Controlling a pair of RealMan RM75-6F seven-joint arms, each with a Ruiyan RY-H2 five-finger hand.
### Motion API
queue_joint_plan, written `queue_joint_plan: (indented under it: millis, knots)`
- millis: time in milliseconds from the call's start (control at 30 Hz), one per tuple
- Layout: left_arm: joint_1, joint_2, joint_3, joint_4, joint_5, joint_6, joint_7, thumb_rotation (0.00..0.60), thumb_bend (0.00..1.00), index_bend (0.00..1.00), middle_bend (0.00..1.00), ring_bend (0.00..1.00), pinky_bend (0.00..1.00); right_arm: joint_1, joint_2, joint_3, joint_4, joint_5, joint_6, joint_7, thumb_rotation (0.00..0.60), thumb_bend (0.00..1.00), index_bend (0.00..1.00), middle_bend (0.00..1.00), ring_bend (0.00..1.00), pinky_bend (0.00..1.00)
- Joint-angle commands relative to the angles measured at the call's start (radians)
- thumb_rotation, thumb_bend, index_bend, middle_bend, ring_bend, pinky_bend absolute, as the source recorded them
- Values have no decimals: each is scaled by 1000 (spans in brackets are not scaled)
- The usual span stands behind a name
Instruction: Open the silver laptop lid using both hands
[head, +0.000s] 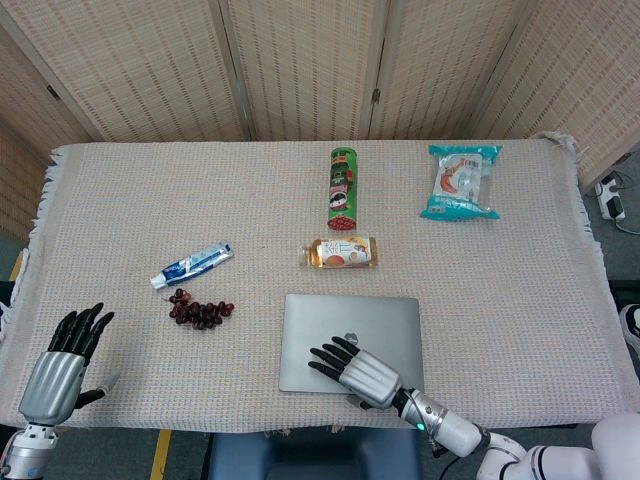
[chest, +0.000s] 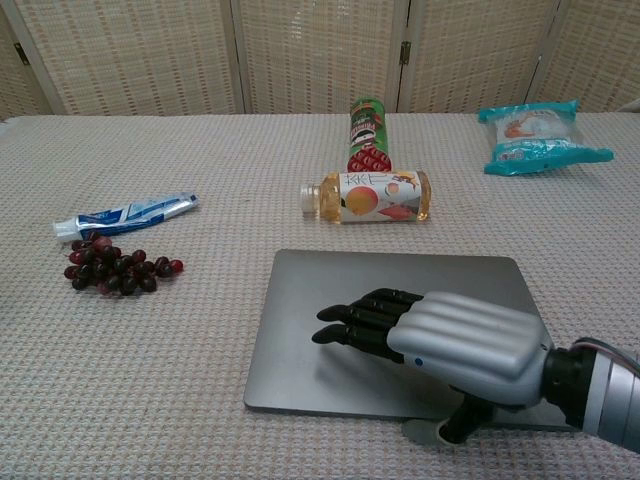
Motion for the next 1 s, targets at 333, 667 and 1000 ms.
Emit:
queue_joint_plan:
  millis: [333,667,1000]
  knots:
    - [-4,-5,-3,8,-4,-4,-4,600,329,58,5,0,0,14,-3,13,9,44,-3,-24,600,343,0,0,0,0]
    - [-17,-18,-6,34,1,-13,-18,600,329,58,5,0,0,29,21,43,-32,79,4,-94,600,525,0,0,0,0]
    - [-55,-64,-6,111,50,-18,-62,600,329,58,6,0,0,60,61,116,-129,179,-39,-300,600,570,0,0,0,0]
